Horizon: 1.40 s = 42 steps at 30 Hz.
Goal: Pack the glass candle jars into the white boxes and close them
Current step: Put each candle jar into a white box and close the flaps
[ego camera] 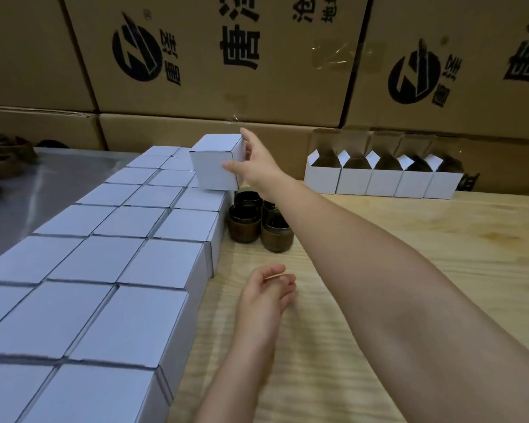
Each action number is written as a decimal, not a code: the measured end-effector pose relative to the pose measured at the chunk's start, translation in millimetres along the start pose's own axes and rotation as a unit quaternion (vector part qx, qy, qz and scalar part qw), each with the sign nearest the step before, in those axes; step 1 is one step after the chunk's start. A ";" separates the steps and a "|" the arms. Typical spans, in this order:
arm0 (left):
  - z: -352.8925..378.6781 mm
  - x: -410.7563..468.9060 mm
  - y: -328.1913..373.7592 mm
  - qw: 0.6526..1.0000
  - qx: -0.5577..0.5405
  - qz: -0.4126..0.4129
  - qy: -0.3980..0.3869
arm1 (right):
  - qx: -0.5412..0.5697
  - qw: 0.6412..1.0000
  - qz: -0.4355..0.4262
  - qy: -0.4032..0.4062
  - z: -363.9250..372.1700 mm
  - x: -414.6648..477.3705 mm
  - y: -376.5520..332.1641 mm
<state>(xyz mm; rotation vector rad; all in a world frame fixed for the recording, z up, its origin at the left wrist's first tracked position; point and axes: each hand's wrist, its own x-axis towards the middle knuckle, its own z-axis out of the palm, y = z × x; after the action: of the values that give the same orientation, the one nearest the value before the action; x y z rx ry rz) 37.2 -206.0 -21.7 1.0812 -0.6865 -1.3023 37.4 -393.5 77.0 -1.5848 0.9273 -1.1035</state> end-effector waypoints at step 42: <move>-1.4 -15.9 -18.6 0.828 0.463 0.308 -0.072 | -0.385 0.911 0.029 0.144 -168.6 -27.6 73.6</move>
<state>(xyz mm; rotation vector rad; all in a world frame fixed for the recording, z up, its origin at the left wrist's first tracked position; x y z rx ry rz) 27.9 -188.8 -36.5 1.3363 -1.7287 -0.4337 -135.8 -433.4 22.0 -2.0166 1.7521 -0.9959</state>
